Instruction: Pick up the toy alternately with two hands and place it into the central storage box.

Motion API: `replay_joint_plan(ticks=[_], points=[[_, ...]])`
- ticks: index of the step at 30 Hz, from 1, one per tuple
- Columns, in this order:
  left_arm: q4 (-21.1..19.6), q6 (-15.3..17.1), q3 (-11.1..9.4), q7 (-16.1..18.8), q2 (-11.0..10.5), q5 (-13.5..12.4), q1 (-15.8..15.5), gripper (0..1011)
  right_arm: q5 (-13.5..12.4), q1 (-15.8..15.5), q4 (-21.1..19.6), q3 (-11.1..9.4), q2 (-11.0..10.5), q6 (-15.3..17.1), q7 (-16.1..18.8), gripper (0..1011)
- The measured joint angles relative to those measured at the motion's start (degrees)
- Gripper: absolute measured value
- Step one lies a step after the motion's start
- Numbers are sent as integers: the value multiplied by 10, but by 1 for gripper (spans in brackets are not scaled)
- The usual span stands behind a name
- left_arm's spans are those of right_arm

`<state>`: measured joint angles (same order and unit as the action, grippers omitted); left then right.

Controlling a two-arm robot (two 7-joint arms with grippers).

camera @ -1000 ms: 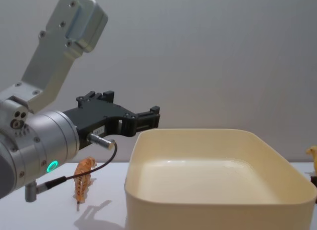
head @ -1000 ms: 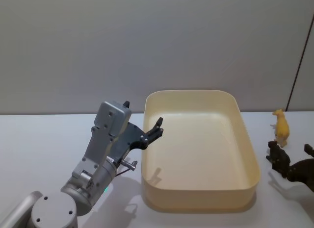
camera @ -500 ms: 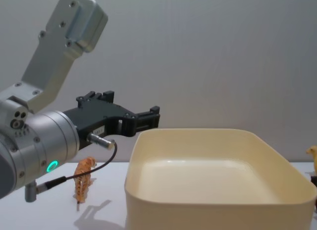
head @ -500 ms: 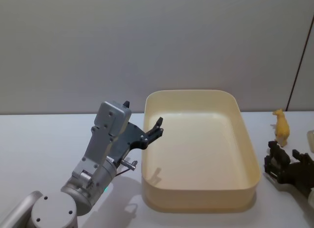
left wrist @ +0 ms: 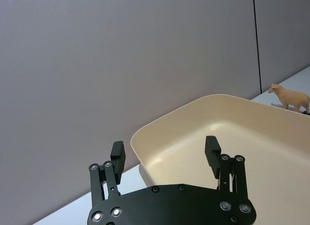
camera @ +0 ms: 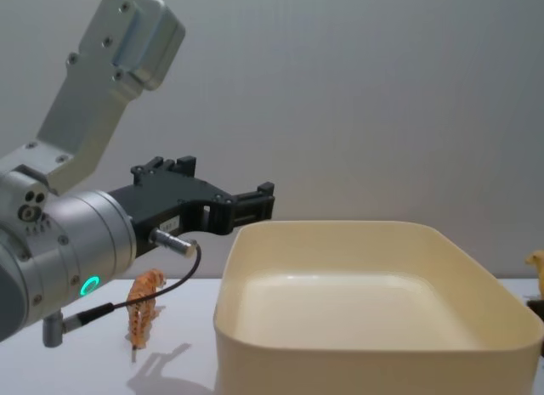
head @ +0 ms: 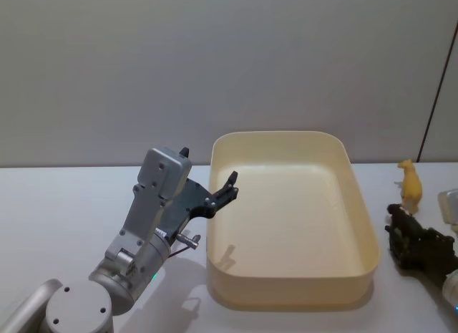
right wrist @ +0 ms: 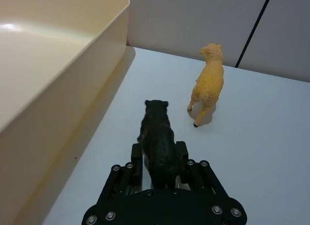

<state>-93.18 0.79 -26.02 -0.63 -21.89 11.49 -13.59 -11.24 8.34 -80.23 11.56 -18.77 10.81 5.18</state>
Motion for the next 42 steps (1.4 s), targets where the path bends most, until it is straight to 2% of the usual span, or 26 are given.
replay_joint_plan(ticks=[2,3,4,5,9,23,32,36,42], points=[[0,0,0,0,0,0,0,1001,1,1,2,1,1,0,0,417],[0,0,0,0,0,0,0,1001,1,2,3,1,1,0,0,358],[0,0,0,0,0,0,0,1001,1,2,4,1,1,0,0,358],[0,0,0,0,0,0,0,1001,2,3,5,1,2,0,1,289],[0,0,0,0,0,0,0,1001,2,3,6,1,2,0,2,191],[0,0,0,0,0,0,0,1001,-14,-7,-21,-6,-3,-35,4,182],[0,0,0,0,0,0,0,1001,-47,-18,-75,-23,-13,-67,-17,182],[0,0,0,0,0,0,0,1001,-62,-17,-101,-30,-16,-70,-24,182],[0,0,0,0,0,0,0,1001,-84,-5,-130,-36,-16,-55,-24,182]])
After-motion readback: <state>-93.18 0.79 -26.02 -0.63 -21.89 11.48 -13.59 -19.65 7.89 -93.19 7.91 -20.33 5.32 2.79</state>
